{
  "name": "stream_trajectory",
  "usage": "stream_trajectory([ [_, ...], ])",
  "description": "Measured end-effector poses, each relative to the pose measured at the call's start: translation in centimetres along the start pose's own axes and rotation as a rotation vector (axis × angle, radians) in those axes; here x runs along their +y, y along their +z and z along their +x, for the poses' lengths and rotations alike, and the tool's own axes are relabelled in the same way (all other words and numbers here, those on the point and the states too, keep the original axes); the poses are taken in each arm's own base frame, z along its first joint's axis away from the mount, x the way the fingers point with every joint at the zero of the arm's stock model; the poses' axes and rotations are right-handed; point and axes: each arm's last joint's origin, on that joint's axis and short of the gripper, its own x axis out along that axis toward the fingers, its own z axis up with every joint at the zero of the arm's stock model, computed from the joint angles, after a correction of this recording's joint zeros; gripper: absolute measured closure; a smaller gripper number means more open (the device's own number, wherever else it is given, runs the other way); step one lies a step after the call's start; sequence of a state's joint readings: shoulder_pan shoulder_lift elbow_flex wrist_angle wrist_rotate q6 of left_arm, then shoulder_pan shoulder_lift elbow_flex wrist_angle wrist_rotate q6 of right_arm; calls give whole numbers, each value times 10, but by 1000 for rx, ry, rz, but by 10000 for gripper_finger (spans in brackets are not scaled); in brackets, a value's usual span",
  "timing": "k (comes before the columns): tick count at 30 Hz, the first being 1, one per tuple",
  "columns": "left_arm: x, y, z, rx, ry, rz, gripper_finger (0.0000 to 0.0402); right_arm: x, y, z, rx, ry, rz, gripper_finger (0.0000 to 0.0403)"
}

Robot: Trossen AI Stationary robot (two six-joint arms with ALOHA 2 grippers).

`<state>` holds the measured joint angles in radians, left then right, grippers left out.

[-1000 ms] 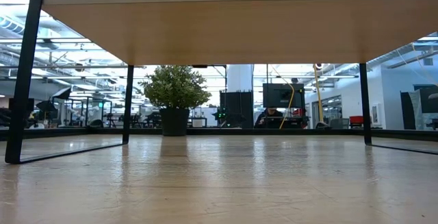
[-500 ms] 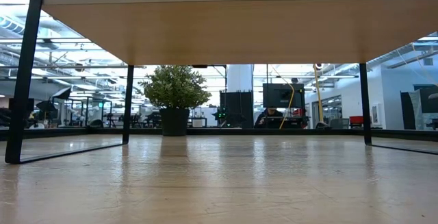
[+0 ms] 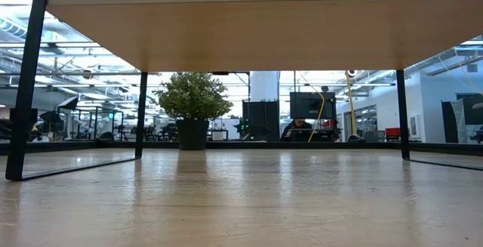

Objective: Pick & Place candle stick holders
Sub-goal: Put the candle holder on the shelf aligned with the other candle holder

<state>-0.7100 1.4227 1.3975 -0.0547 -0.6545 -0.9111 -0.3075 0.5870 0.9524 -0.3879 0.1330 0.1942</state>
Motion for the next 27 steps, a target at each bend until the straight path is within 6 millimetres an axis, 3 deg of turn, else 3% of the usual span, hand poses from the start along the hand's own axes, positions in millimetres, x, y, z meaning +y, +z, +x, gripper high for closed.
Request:
stream_trajectory([
  [5,0,0,0,1,-1,0,241,8,-13,-21,151,317,-3,403],
  [12,0,0,0,1,-1,0,241,13,-22,-35,264,533,3,403],
  [16,0,0,0,1,-1,0,241,16,-34,-29,339,606,44,394],
  [20,0,0,0,1,-1,-1,241,18,-55,-16,389,625,104,357],
  [27,0,0,0,2,-1,-12,241,27,-82,5,278,694,163,278],
])
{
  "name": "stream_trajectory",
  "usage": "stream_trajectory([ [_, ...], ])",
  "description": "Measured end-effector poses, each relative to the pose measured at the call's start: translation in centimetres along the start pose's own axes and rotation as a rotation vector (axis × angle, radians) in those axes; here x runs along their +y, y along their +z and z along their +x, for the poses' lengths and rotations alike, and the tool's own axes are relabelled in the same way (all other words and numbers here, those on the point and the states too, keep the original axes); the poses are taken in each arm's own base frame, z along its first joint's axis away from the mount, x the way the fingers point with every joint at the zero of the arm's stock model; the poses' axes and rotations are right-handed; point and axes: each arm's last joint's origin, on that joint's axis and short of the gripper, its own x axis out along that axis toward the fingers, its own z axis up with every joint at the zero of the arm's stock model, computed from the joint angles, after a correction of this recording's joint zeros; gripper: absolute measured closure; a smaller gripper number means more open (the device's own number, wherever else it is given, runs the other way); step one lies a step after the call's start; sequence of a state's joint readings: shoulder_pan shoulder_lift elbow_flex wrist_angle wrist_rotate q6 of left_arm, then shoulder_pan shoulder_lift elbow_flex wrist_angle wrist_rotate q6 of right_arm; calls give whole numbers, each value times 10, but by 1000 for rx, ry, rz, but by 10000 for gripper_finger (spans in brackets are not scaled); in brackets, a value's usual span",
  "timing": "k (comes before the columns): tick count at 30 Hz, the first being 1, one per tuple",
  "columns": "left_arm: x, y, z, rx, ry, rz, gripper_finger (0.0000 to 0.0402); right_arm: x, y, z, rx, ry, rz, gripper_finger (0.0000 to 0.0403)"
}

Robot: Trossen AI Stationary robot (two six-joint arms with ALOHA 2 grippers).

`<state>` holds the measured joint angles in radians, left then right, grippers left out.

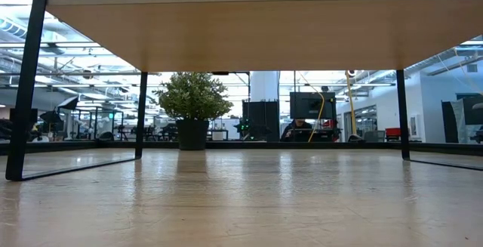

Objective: Pick & Place candle stick holders
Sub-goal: Put the candle holder on the shelf aligned with the other candle holder

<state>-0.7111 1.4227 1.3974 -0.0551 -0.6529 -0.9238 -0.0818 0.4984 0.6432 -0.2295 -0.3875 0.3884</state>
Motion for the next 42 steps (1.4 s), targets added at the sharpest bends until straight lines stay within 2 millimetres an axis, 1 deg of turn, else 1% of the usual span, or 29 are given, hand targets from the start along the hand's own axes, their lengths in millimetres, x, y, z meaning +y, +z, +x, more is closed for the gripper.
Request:
stream_trajectory([
  [2,0,0,0,0,0,-3,241,-1,-4,4,-20,-9,-15,264],
  [5,0,0,0,0,0,-10,241,-2,-10,8,-14,-54,-34,254],
  [11,0,0,0,0,0,-14,241,-3,-15,21,13,-116,-48,253],
  [16,1,2,2,17,-12,-15,241,-2,-18,33,28,-156,-93,253],
  [23,1,2,2,15,-15,-18,241,-2,-21,39,44,-199,-111,253],
  [32,1,2,2,15,-16,-25,241,-5,-20,39,19,-282,-115,275],
  [42,0,2,2,17,-19,-33,241,-5,-20,39,16,-288,-116,321],
])
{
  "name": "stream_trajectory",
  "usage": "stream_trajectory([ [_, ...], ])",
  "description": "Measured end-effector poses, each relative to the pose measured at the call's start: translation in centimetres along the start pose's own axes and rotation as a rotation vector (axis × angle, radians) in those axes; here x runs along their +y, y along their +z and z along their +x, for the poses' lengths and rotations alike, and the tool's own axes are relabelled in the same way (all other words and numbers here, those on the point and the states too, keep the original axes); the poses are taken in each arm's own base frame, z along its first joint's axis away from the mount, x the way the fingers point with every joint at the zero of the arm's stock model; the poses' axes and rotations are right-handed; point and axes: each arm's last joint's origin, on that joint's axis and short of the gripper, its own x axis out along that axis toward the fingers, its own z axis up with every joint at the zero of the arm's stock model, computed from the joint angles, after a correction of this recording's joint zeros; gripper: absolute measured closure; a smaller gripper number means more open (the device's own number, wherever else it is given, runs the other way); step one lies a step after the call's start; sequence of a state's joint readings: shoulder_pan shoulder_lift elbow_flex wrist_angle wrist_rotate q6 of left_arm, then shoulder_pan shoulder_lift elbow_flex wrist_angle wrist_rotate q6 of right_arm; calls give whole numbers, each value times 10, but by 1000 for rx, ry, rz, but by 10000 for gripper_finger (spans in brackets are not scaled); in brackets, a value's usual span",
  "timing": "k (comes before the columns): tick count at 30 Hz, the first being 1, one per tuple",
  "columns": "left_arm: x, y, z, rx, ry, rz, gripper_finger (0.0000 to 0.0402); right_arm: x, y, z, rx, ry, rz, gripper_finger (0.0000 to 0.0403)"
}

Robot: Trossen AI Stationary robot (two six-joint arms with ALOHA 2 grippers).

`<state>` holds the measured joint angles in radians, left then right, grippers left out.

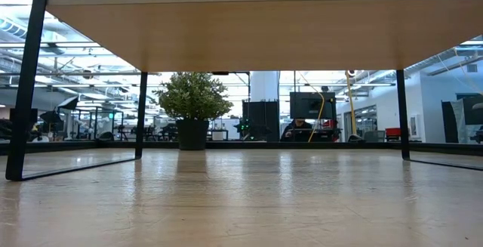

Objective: Pick & Place candle stick holders
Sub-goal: Put the candle holder on the shelf aligned with the other candle holder

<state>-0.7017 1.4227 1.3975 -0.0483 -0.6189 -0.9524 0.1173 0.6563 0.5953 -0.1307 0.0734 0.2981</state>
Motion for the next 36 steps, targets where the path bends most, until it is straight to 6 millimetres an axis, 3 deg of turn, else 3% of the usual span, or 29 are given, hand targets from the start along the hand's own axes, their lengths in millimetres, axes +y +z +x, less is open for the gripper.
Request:
stream_trajectory([
  [16,0,0,0,12,-9,7,241,7,-2,-1,7,42,-10,377],
  [36,0,0,0,13,-9,15,241,7,-3,-1,24,34,-22,381],
])
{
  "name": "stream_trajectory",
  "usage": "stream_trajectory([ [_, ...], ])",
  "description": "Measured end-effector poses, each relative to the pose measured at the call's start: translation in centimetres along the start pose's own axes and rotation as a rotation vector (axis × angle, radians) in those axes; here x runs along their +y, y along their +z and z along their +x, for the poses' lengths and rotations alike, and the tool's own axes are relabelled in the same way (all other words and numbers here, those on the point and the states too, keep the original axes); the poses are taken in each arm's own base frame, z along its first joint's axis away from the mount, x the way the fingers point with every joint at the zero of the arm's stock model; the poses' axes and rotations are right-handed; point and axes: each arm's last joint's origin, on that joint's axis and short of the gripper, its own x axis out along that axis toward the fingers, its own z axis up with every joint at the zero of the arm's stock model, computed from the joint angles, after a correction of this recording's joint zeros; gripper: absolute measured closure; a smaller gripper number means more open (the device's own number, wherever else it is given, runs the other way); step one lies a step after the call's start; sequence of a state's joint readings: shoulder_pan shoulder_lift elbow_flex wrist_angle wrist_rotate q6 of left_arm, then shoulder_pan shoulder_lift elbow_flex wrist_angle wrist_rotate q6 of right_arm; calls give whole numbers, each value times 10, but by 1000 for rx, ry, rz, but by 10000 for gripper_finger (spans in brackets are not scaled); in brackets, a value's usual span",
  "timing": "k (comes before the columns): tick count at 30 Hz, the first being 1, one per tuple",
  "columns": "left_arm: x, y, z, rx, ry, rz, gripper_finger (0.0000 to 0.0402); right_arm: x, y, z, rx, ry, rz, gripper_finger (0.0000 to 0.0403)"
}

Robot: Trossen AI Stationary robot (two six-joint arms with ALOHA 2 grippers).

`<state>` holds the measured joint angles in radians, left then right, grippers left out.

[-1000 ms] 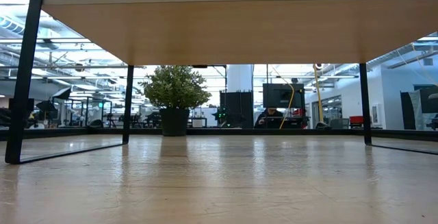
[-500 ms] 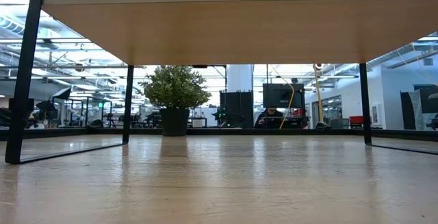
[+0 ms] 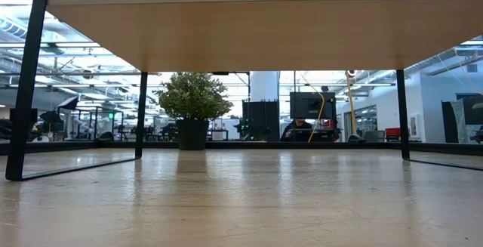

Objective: Pick & Place candle stick holders
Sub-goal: Put the candle holder on the shelf aligned with the other candle holder

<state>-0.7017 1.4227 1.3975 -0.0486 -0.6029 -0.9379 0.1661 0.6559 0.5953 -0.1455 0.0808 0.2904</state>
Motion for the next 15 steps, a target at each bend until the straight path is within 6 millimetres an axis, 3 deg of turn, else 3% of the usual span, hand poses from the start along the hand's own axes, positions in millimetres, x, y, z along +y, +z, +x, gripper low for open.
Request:
stream_trajectory([
  [15,0,0,0,0,0,0,241,0,-2,2,17,-6,-22,347],
])
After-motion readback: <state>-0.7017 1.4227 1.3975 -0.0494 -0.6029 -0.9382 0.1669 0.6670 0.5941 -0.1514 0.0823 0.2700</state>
